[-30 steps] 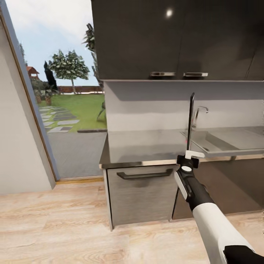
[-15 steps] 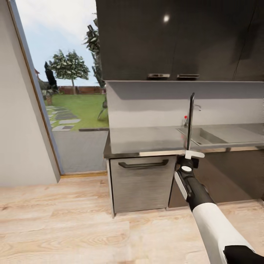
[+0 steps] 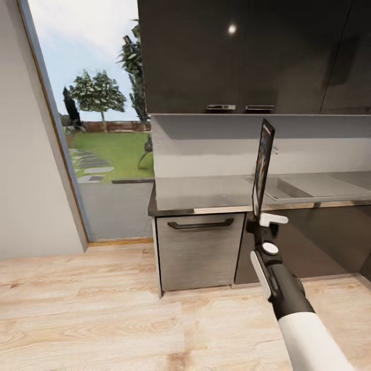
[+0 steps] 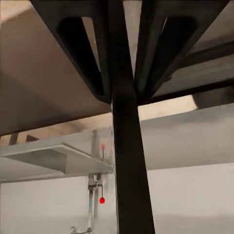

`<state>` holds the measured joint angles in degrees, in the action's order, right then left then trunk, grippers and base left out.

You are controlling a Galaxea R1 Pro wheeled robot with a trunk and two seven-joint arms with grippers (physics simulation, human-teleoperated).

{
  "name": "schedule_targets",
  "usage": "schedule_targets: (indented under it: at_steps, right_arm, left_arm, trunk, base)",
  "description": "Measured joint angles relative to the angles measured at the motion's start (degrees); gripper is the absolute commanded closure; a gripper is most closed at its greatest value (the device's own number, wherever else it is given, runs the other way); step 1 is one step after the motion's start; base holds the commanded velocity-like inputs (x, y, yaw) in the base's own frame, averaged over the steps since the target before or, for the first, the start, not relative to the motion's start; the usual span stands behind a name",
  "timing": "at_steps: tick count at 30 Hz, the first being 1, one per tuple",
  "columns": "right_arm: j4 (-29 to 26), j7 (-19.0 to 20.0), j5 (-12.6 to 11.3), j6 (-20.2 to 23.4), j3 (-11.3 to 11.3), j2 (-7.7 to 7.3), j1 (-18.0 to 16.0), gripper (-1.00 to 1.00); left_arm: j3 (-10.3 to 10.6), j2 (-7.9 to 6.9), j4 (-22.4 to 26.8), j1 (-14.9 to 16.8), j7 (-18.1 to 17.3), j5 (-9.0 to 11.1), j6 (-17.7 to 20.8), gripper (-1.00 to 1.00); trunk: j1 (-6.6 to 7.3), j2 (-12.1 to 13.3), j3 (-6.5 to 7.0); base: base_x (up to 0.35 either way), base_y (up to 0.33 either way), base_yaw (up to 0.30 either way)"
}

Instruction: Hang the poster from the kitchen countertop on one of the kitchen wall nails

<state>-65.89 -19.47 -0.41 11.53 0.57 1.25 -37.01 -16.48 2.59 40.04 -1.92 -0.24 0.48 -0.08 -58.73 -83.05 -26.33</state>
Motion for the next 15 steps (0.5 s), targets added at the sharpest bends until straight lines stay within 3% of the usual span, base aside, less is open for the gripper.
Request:
schedule_targets:
  at_steps: [2,6,9,13,15]
  right_arm:
    - [-6.19,2.66,-0.03,0.52,0.04,-0.01,4.45,1.00]
    - [-12.38,7.70,-0.01,0.89,0.06,-0.02,9.35,1.00]
    - [-18.04,13.67,0.02,0.82,0.02,-0.07,14.66,1.00]
    - [-21.06,19.01,0.05,0.27,-0.04,-0.21,19.53,1.00]
    - [-21.82,24.69,0.13,-2.73,-0.31,-0.50,22.91,1.00]
  left_arm:
    - [0.00,0.00,-0.03,0.00,0.00,0.00,0.00,-1.00]
    - [0.00,0.00,-0.04,0.00,0.00,0.00,0.00,-1.00]
    - [0.00,0.00,-0.07,0.00,0.00,0.00,0.00,-1.00]
    - [0.00,0.00,-0.12,0.00,0.00,0.00,0.00,-1.00]
    - [0.00,0.00,-0.13,0.00,0.00,0.00,0.00,-1.00]
  trunk:
    - [0.00,0.00,0.00]
    - [0.00,0.00,0.00]
    - [0.00,0.00,0.00]
    - [0.00,0.00,0.00]
    - [0.00,0.00,0.00]
  base:
    - [-0.004,0.000,0.000]
    - [-0.002,0.000,0.000]
    - [0.000,0.000,0.000]
    - [0.000,0.000,0.000]
    - [0.000,0.000,0.000]
